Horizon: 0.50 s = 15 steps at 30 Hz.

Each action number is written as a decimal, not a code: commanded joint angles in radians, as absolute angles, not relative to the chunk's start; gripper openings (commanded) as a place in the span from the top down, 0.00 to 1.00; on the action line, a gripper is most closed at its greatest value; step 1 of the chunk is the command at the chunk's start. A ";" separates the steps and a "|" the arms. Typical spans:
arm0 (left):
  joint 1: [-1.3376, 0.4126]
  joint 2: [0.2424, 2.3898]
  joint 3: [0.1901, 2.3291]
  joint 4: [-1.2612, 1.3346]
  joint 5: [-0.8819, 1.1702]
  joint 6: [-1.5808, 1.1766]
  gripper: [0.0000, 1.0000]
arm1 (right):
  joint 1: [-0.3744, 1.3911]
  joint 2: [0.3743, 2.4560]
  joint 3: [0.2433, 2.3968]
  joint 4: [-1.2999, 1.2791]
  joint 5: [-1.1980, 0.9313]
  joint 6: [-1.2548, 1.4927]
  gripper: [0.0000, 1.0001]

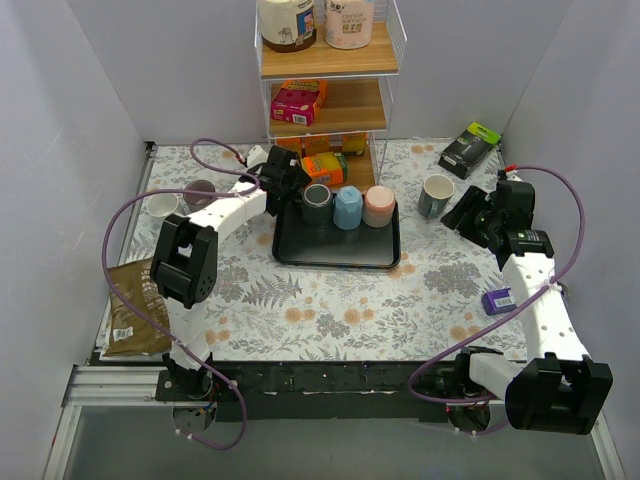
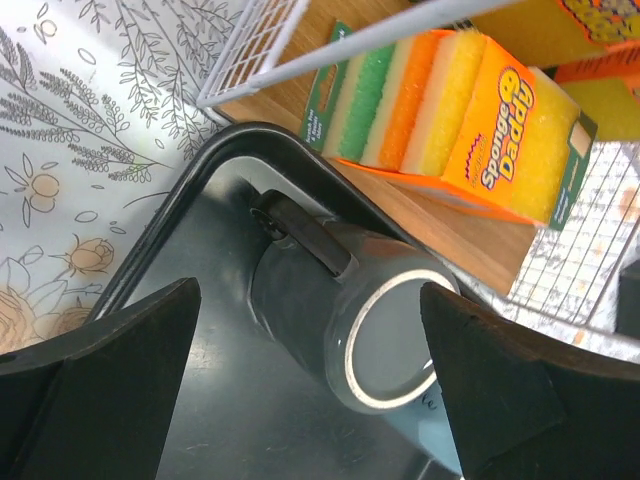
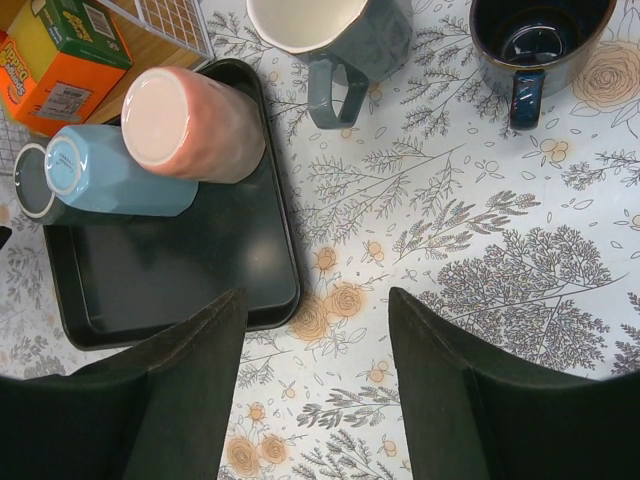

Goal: Turn the mug right side up

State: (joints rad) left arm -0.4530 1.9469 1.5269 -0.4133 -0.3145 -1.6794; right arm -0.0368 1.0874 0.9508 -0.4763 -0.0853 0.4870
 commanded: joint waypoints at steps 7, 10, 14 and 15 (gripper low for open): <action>-0.448 2.028 1.612 -0.434 -0.367 -1.908 0.20 | -0.032 1.057 0.928 -0.494 -0.092 0.483 0.35; -0.446 2.065 1.643 -0.431 -0.347 -1.895 0.23 | -0.032 1.054 0.934 -0.497 -0.084 0.476 0.36; -0.446 2.083 1.631 -0.431 -0.351 -1.885 0.28 | -0.031 1.051 0.933 -0.499 -0.081 0.474 0.36; -0.448 2.080 1.623 -0.430 -0.350 -1.888 0.30 | -0.031 1.049 0.934 -0.500 -0.081 0.476 0.36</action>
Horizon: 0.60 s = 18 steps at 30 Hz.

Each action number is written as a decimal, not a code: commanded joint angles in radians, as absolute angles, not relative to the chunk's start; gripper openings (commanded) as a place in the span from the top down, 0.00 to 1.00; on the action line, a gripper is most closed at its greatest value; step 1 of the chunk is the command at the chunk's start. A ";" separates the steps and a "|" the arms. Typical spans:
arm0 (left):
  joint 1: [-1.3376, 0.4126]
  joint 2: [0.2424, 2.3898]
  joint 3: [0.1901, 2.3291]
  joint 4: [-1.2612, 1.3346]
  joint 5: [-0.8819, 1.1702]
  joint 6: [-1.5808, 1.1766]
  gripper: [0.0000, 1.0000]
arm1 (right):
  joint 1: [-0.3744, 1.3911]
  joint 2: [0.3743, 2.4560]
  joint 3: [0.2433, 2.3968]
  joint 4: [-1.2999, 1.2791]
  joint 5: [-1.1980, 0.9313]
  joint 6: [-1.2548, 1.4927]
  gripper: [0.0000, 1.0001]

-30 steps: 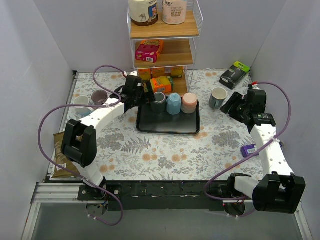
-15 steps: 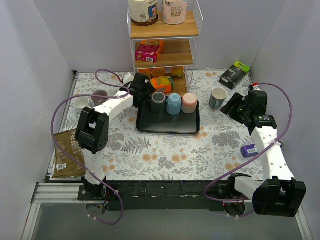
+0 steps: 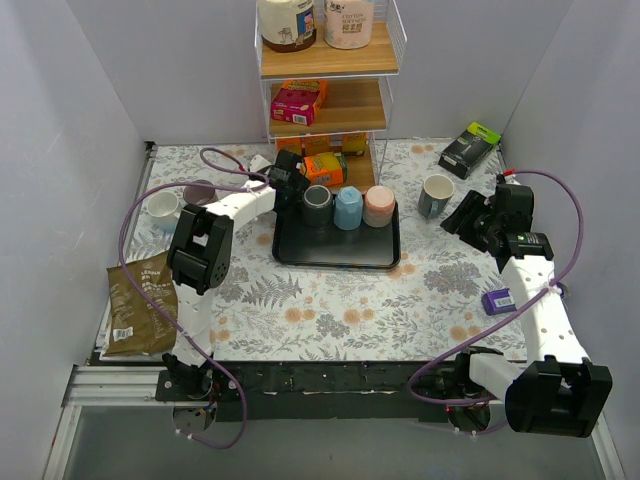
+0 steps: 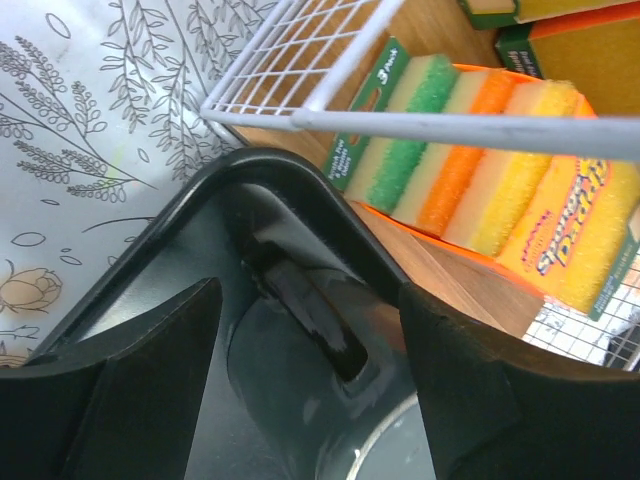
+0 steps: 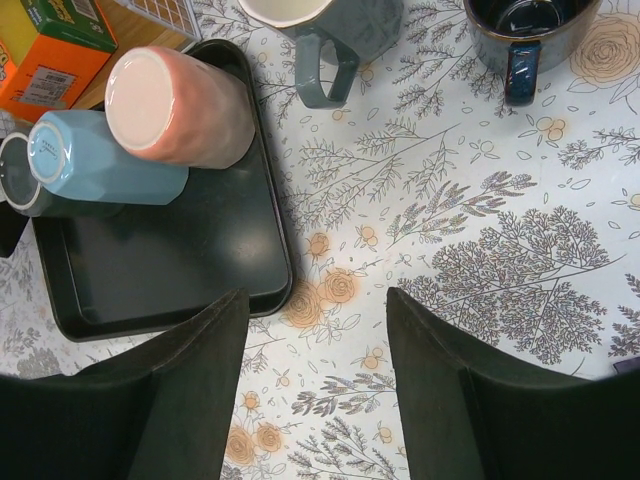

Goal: Turn the mug right side up

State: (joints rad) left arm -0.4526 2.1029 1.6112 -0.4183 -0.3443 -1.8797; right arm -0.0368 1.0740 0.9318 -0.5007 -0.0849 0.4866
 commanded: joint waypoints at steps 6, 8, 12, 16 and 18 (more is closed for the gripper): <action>-0.448 2.045 1.562 -0.411 -0.331 -1.896 0.42 | -0.031 1.042 0.927 -0.495 -0.078 0.476 0.36; -0.449 2.030 1.551 -0.411 -0.315 -1.891 0.45 | -0.031 1.035 0.922 -0.492 -0.077 0.476 0.36; -0.462 1.979 1.481 -0.408 -0.308 -1.885 0.47 | -0.031 1.025 0.907 -0.488 -0.074 0.477 0.36; -0.495 1.915 1.425 -0.408 -0.330 -1.823 0.48 | -0.031 1.011 0.885 -0.482 -0.074 0.480 0.36; -0.515 1.869 1.405 -0.407 -0.354 -1.781 0.47 | -0.031 1.006 0.879 -0.476 -0.075 0.483 0.36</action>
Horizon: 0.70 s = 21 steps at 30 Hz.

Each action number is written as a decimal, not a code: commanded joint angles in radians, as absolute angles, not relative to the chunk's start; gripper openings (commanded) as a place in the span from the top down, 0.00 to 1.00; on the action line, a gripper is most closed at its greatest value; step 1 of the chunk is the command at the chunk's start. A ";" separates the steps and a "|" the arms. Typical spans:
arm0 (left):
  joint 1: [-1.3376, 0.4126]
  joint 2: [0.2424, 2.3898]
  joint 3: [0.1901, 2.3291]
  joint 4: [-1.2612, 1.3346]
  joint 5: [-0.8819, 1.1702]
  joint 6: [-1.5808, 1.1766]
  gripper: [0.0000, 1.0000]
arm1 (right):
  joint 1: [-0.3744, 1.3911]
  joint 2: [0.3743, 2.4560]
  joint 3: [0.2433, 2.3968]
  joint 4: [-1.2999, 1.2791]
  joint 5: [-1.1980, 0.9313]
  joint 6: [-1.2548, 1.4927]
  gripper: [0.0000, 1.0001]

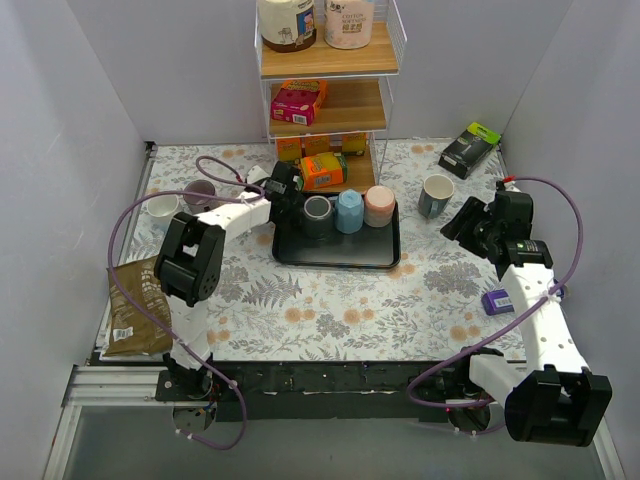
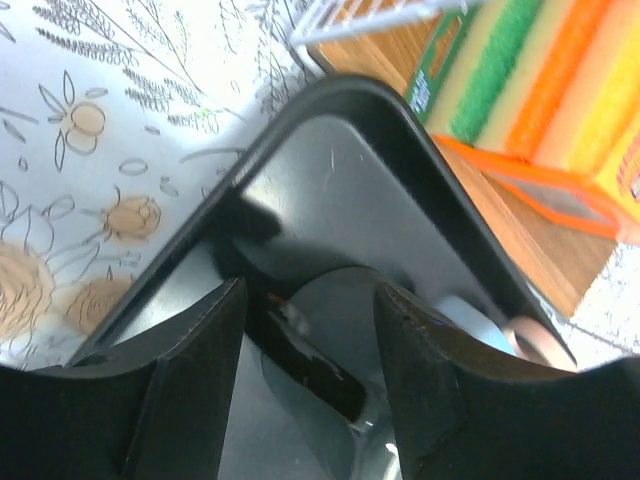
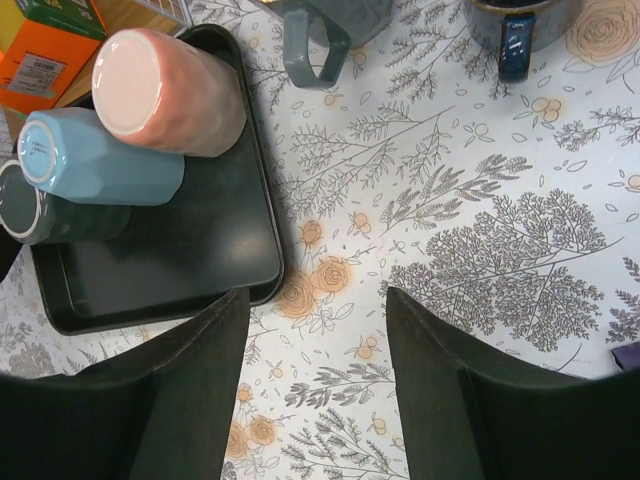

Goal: Turn the mug right side up

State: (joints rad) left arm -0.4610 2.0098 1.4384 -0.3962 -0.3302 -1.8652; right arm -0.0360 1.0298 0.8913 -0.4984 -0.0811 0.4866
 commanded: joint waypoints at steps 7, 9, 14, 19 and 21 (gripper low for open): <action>-0.598 1.734 1.299 -0.402 -0.440 -1.651 0.34 | -0.031 1.009 0.885 -0.472 -0.080 0.482 0.36; -0.601 1.692 1.255 -0.394 -0.483 -1.611 0.25 | -0.031 1.012 0.890 -0.474 -0.081 0.480 0.36; -0.600 1.537 1.131 -0.199 -0.424 -1.218 0.08 | -0.029 1.017 0.890 -0.472 -0.094 0.479 0.36; -0.597 1.477 1.028 -0.155 -0.014 -0.867 0.05 | -0.026 1.023 0.884 -0.463 -0.107 0.479 0.36; -0.592 1.479 1.026 -0.182 0.076 -0.794 0.09 | -0.026 1.026 0.882 -0.465 -0.110 0.479 0.36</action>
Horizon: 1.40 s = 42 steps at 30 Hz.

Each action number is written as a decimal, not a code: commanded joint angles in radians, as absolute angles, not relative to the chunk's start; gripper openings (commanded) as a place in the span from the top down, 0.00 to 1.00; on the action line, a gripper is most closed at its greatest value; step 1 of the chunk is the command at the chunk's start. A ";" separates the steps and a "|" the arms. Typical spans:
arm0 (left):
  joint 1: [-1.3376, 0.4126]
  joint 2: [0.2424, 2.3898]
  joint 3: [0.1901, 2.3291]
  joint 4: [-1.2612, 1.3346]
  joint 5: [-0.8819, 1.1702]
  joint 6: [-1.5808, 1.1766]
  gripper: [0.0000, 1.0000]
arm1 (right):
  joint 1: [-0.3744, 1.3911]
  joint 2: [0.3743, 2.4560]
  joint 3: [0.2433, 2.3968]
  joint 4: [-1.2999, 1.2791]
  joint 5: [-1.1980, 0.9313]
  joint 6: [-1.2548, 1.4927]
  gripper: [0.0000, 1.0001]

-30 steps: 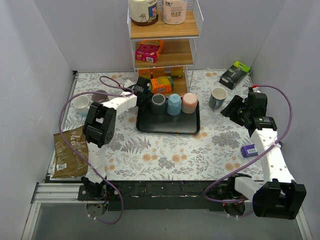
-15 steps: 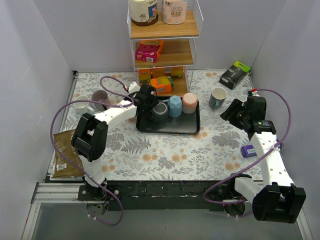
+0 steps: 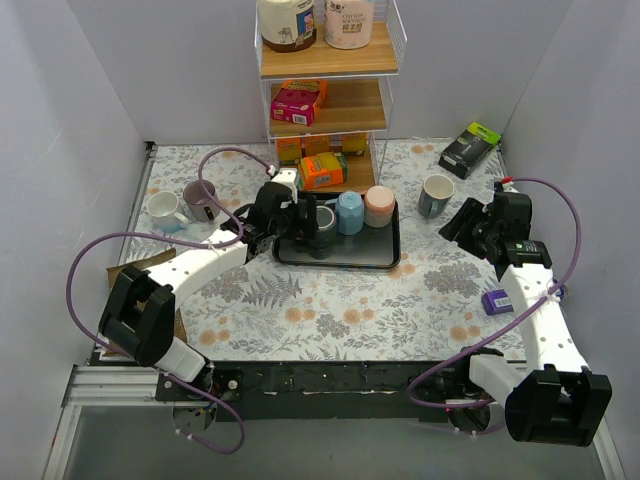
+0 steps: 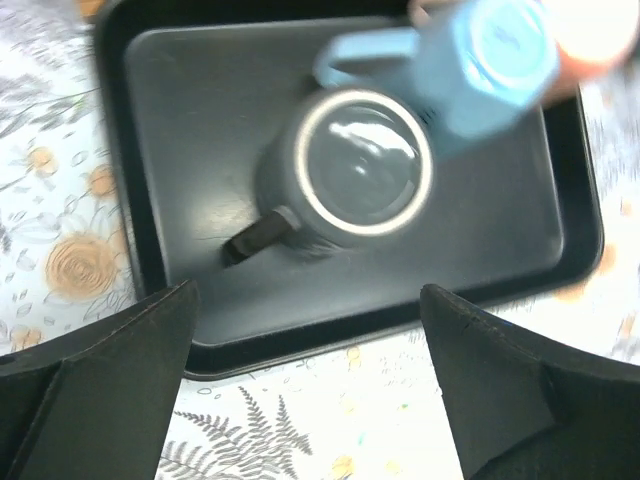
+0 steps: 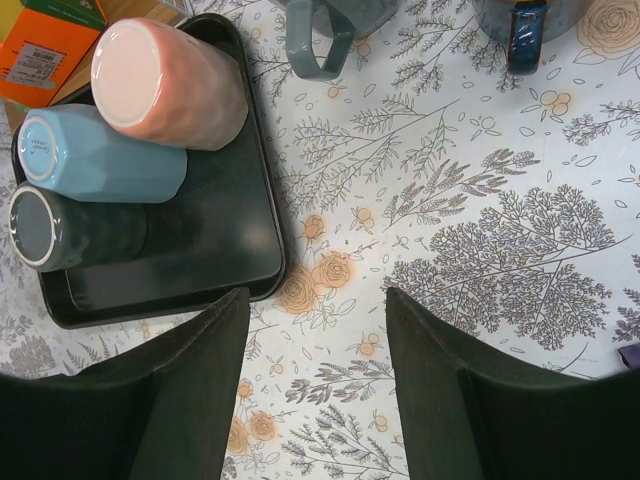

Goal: Turn the mug right side up

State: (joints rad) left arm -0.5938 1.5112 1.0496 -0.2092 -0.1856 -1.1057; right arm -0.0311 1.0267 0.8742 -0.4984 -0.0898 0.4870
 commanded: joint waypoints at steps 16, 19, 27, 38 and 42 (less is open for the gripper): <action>-0.534 1.634 1.157 -0.315 0.115 -0.608 0.34 | -0.011 1.065 0.923 -0.491 -0.098 0.472 0.37; -0.519 1.655 1.164 -0.284 0.126 -0.594 0.34 | -0.009 1.069 0.930 -0.494 -0.098 0.472 0.37; -0.509 1.752 1.239 -0.321 0.132 -0.537 0.36 | -0.009 1.062 0.943 -0.514 -0.072 0.472 0.37; -0.486 1.793 1.279 -0.308 0.218 -0.492 0.46 | -0.009 1.077 0.968 -0.541 -0.060 0.472 0.38; -0.480 1.819 1.299 -0.310 0.241 -0.495 0.48 | -0.009 1.078 0.973 -0.546 -0.058 0.472 0.38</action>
State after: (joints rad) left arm -0.4908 1.8038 1.2522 -0.3199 0.1974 -0.5129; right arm -0.0116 1.0767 0.9249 -0.5358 -0.0719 0.4858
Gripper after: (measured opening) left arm 0.529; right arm 0.623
